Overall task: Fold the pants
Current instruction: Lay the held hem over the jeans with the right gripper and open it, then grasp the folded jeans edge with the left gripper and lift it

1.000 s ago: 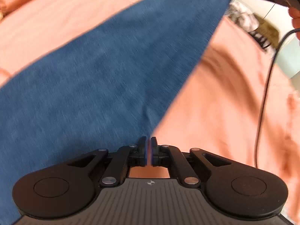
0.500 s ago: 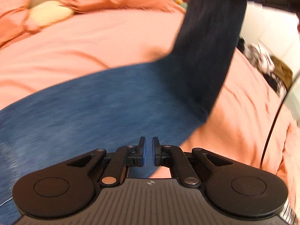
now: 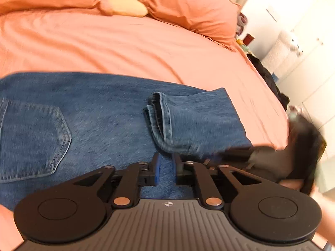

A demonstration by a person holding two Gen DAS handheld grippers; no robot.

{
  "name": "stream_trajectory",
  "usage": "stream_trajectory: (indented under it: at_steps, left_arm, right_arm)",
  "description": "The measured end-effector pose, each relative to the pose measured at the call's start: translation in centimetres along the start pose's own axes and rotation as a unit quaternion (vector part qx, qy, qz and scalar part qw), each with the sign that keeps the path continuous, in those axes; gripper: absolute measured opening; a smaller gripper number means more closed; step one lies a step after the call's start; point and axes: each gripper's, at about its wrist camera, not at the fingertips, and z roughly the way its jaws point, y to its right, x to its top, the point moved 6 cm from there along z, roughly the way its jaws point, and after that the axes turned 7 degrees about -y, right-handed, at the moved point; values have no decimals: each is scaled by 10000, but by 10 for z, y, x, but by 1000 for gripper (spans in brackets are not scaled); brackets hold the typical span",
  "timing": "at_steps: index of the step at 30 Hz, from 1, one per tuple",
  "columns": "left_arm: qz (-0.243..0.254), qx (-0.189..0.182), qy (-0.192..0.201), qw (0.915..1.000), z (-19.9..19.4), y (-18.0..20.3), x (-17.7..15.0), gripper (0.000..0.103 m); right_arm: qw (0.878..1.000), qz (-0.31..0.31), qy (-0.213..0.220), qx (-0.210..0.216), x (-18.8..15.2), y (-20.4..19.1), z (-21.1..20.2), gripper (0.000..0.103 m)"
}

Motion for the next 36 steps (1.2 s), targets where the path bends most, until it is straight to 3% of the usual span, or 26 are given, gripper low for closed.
stream_trajectory:
  at_steps: [3, 5, 6, 8, 13, 19, 22, 25, 26, 27, 28, 30, 32, 34, 36]
  left_arm:
    - [-260, -192, 24, 9995, 4, -10, 0, 34]
    - [-392, -307, -15, 9988, 11, -15, 2, 40]
    - [-470, -343, -36, 9983, 16, -19, 2, 42]
    - [-630, -417, -40, 9971, 24, -21, 5, 50]
    - [-971, -628, 73, 9933, 46, -27, 20, 52]
    - [-1437, -826, 262, 9858, 82, -31, 46, 58]
    - [-1515, -758, 357, 9849, 100, -34, 54, 58]
    - [-1655, -769, 271, 9828, 117, -37, 57, 55]
    - [-1643, -720, 251, 9835, 120, -37, 57, 48]
    - [-1559, -635, 280, 9853, 121, -35, 57, 38]
    - [-1427, -546, 333, 9877, 120, -32, 58, 20]
    - [-992, -322, 589, 9928, 111, -20, 62, 18]
    - [-98, -13, 875, 9961, 98, 6, 67, 14]
    - [629, 161, 1108, 9917, 79, 31, 71, 14]
    - [877, 287, 1066, 9900, 67, 43, 75, 14]
  right_arm:
    - [10000, -24, -85, -37, -12, -3, 15, 13]
    - [9998, 114, -48, 127, -13, -2, 13, 25]
    - [9995, 158, -43, 272, -12, -3, 12, 37]
    - [9990, 175, -32, 404, -7, -3, 8, 42]
    - [9985, 230, 364, 344, -1, 12, -18, 54]
    - [9918, 403, 621, -1042, 4, 78, -39, 51]
    - [9862, 693, 735, -1308, -1, 120, -56, 42]
    - [9811, 854, 735, -1572, -8, 157, -69, 41]
    - [9800, 876, 727, -1634, -9, 166, -71, 40]
    - [9789, 901, 724, -1683, -14, 175, -74, 40]
    - [9781, 932, 708, -1718, -13, 182, -72, 40]
    - [9775, 974, 655, -1753, -18, 194, -72, 37]
    - [9770, 981, 607, -1791, -20, 203, -71, 36]
    - [9762, 979, 599, -1839, -17, 210, -68, 33]
    - [9764, 965, 635, -1825, -15, 216, -71, 31]
